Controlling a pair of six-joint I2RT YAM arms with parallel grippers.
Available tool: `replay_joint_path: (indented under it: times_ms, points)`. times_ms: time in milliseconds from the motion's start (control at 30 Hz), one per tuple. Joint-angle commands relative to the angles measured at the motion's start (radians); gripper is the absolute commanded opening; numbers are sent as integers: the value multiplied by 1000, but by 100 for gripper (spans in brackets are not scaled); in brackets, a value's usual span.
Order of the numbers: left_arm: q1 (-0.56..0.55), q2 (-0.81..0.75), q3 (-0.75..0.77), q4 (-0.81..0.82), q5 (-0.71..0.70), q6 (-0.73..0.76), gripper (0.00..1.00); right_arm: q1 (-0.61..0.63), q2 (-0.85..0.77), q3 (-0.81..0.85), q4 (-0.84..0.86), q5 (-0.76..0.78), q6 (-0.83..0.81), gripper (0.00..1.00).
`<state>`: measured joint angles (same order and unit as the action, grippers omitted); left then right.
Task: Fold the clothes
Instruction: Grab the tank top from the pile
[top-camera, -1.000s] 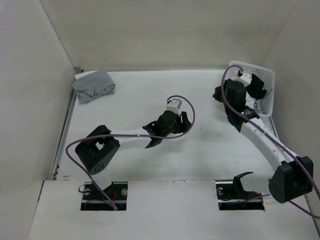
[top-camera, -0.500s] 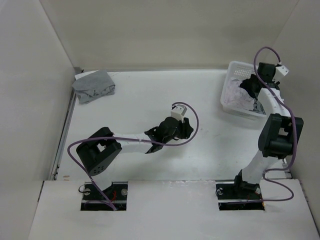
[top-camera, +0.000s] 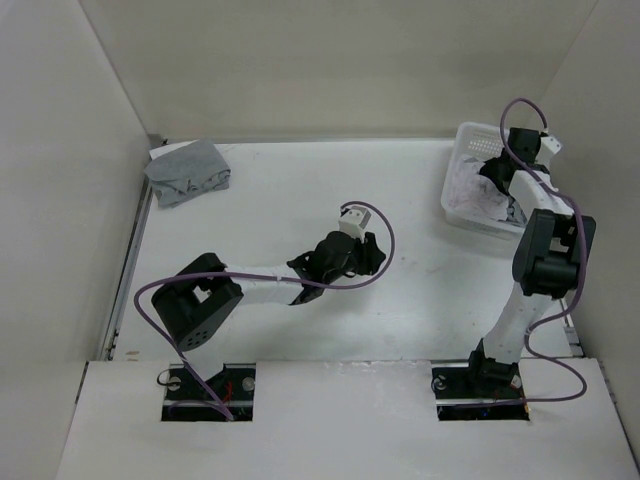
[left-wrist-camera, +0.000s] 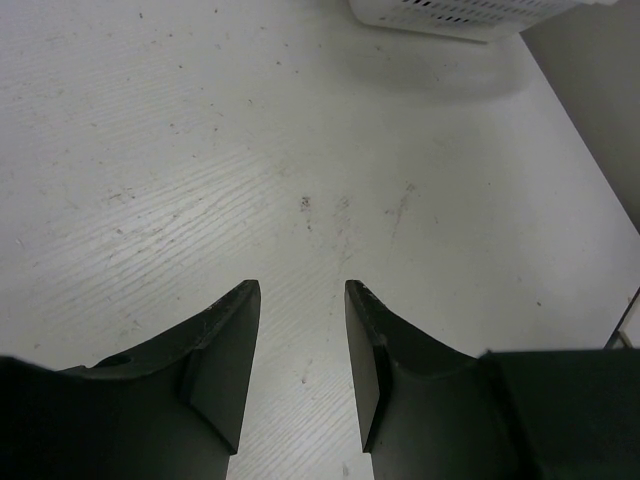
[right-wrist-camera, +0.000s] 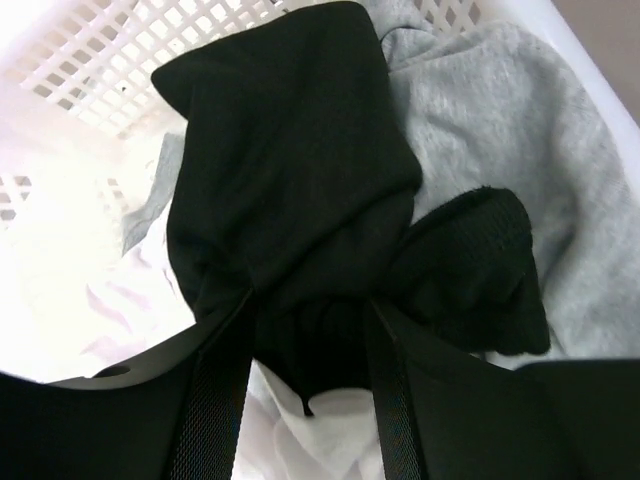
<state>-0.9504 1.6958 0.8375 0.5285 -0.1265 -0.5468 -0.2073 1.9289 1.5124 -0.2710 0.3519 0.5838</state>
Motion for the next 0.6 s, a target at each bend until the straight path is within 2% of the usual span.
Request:
replay_joint_path:
  times_ms: [0,67,133,233,400,467,567]
  points:
    - [20,-5,-8,57,13,-5,38,-28,22,52,39,-14,16,45]
    - [25,-4,-9,57,13,-8,38,-30,15,42,61,-14,27,19]
    - [25,1,-8,59,13,-8,38,-27,-37,-6,136,-17,33,5]
    - [26,4,-8,59,14,-8,38,-25,-206,-130,321,-1,42,1]
    - [35,1,-9,61,14,-8,38,-11,-453,-228,452,31,54,1]
    - [45,-5,-18,73,14,-13,38,-4,-508,-289,478,-22,135,0]
    - [51,-13,-31,85,10,-18,38,12,-573,-375,551,-16,152,0]
